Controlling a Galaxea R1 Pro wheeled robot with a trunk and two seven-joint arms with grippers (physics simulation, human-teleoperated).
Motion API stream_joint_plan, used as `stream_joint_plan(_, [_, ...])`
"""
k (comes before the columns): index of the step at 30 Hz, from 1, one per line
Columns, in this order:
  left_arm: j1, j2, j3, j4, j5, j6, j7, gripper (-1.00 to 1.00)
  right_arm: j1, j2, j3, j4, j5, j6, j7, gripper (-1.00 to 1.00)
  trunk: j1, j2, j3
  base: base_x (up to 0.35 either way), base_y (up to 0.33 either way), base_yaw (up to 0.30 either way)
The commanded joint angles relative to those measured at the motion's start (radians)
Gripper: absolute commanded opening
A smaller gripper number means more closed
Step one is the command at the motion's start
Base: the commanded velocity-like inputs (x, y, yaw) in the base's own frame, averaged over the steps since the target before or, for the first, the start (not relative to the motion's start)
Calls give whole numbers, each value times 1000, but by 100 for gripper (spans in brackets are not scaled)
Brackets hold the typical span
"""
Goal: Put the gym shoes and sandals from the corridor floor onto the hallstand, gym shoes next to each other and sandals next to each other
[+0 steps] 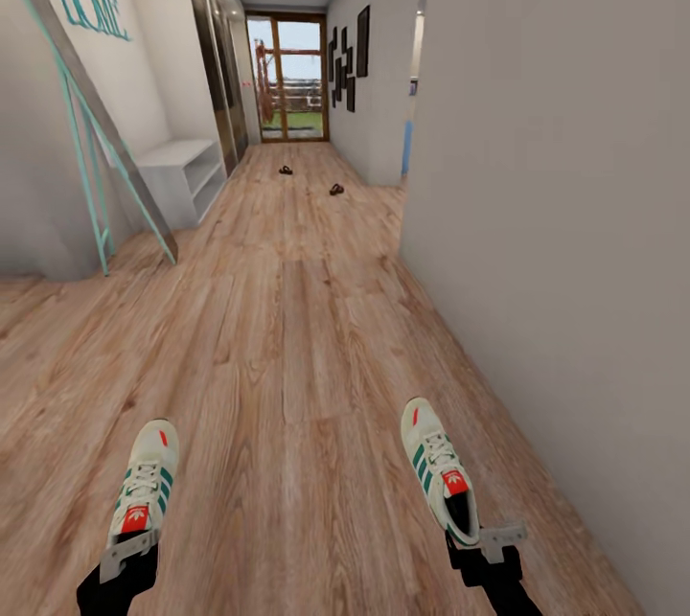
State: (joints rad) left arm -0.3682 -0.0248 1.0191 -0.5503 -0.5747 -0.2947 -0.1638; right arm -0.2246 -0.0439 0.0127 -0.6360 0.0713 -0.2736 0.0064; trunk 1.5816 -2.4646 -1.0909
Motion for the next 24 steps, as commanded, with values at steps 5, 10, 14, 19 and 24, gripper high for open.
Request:
stream_joint_plan(5, [-2, -1, 8, -1, -7, -3, -8, -100, 0, -1, 0, 1, 6, -3, -2, -100, -1, 0, 0, -240, -190, 279])
stream_joint_plan(10, [-2, 0, 9, 0, -6, -3, -9, -100, 0, -1, 0, 1, 5, -3, -2, -100, -1, 0, 3, -73, -76, 279])
stream_joint_plan(14, [-2, 0, 9, 0, -5, -4, -11, -100, 0, -1, 0, 0, 5, -2, -2, -100, -1, 0, 5, -5, -6, 279])
stream_joint_plan(19, [-2, 0, 9, 0, -5, -4, -13, -100, 0, -1, 0, -1, 5, -2, -3, -100, -1, 0, 5, 0, 0, 279])
stream_joint_plan(24, [-2, 0, 9, 0, -4, -4, -13, -100, 0, -1, -1, 0, 5, -3, -3, -100, -1, 0, 5, 0, 0, 279])
